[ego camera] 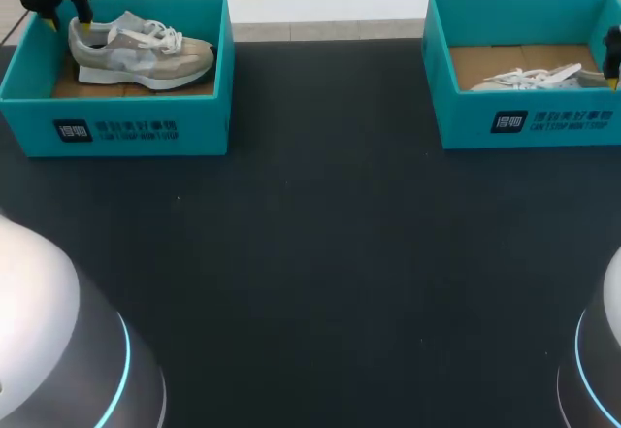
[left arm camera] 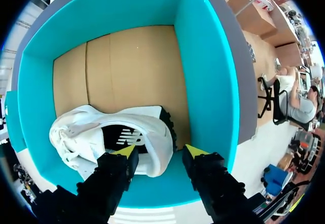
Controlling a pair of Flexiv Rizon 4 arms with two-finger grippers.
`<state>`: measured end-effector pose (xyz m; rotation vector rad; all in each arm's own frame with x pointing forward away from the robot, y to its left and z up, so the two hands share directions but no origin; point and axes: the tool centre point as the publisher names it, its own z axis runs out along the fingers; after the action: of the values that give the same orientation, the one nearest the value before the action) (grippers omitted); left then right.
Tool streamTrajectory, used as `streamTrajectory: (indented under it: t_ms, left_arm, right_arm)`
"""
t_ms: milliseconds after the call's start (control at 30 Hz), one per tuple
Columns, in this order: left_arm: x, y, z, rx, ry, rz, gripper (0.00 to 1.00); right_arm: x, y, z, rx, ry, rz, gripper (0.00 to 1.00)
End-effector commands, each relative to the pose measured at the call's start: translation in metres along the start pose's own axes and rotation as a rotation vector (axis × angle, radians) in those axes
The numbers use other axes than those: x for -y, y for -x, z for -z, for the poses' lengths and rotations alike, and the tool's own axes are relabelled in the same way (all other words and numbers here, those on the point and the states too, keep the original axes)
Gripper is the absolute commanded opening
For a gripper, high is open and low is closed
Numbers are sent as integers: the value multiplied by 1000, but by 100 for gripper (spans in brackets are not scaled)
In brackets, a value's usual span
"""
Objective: Take the shoe out of the shoebox, open the shoe tongue, remove and reinsert the insole, then place the shoe into the shoebox
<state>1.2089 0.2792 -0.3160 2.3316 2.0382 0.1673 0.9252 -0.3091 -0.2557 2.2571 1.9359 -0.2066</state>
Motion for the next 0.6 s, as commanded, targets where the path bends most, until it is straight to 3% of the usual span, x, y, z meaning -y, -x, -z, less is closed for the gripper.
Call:
streamTrajectory:
  t_ms: [33, 600]
  left_arm:
    - [-8, -3, -6, 13, -22, -8, 45]
    - [-9, -12, -12, 30, -42, -9, 43]
  right_arm:
    - [1, 0, 0, -1, 2, -1, 100]
    - [1, 0, 0, -1, 2, -1, 100]
